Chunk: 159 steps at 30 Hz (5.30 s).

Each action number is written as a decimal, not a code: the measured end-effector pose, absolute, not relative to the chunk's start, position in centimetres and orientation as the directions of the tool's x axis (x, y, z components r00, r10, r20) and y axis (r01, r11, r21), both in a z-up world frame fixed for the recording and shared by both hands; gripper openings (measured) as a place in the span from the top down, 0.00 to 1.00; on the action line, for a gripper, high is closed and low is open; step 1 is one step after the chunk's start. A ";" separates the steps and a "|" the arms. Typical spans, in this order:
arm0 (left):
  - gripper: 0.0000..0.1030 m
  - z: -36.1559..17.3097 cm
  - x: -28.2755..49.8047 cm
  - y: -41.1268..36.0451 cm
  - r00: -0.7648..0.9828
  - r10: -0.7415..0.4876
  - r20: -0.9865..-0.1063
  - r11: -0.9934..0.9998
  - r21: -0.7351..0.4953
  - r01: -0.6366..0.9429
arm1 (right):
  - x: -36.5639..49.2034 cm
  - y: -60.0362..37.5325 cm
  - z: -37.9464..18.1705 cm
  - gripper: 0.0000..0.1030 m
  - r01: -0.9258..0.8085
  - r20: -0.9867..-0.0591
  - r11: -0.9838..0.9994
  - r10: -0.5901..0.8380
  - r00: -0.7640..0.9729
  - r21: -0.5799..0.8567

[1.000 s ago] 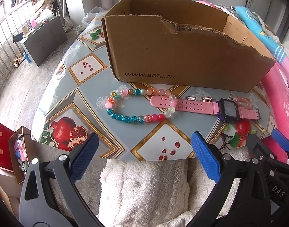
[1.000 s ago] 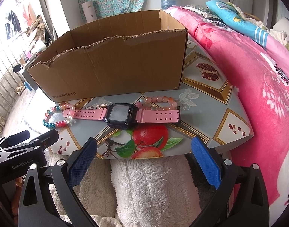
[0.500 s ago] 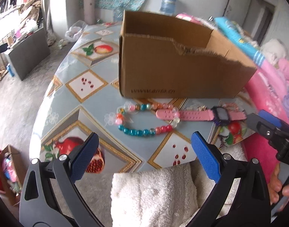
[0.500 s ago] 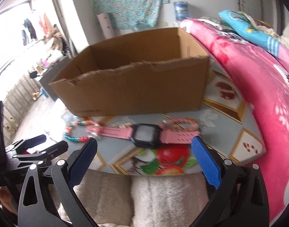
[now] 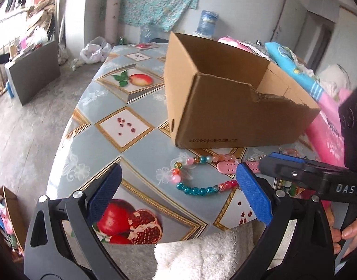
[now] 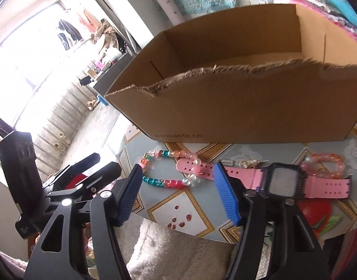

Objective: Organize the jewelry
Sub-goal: 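Lower the left gripper onto the teal beaded bracelet and close, then carry the beaded bracelet into the cardboard box and open the left gripper, then withdraw the left gripper from the box back over the table, then close the right gripper on the pink strap beside the watch face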

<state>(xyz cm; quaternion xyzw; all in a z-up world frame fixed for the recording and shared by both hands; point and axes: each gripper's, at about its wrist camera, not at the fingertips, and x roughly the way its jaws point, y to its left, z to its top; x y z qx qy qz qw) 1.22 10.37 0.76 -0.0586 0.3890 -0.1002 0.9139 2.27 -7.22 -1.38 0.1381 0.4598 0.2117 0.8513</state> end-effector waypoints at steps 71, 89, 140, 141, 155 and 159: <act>0.40 13.1 22.6 4.2 0.604 -0.197 -0.773 0.969 -0.061 0.238 | 29.3 -10.6 5.0 0.79 -0.185 -0.749 0.811 0.584 0.314 0.555; 0.18 5.6 3.1 4.4 0.612 -0.398 -0.684 0.911 -0.217 0.350 | 3.8 -15.8 1.4 0.57 -0.259 -0.709 0.859 0.512 0.485 0.443; 0.08 0.5 0.7 4.7 0.636 -0.350 -0.688 0.934 -0.308 0.181 | -4.1 -14.4 3.2 0.06 -0.082 -0.487 0.978 -0.021 0.873 -0.189; 0.08 0.4 0.8 4.4 0.633 -0.357 -0.687 0.932 -0.307 0.194 | -4.2 -14.4 2.8 0.06 -0.086 -0.500 0.982 -0.010 0.866 -0.168; 0.08 -2.9 1.4 1.9 0.634 -0.230 -0.738 0.962 -0.073 0.264 | -1.4 -9.8 -3.5 0.37 -0.444 -0.718 0.894 0.266 0.644 -0.067; 0.08 -3.1 1.4 1.4 0.635 -0.229 -0.738 0.959 -0.059 0.277 | -0.6 -8.5 -4.9 0.41 -0.484 -0.755 0.872 0.269 0.598 -0.072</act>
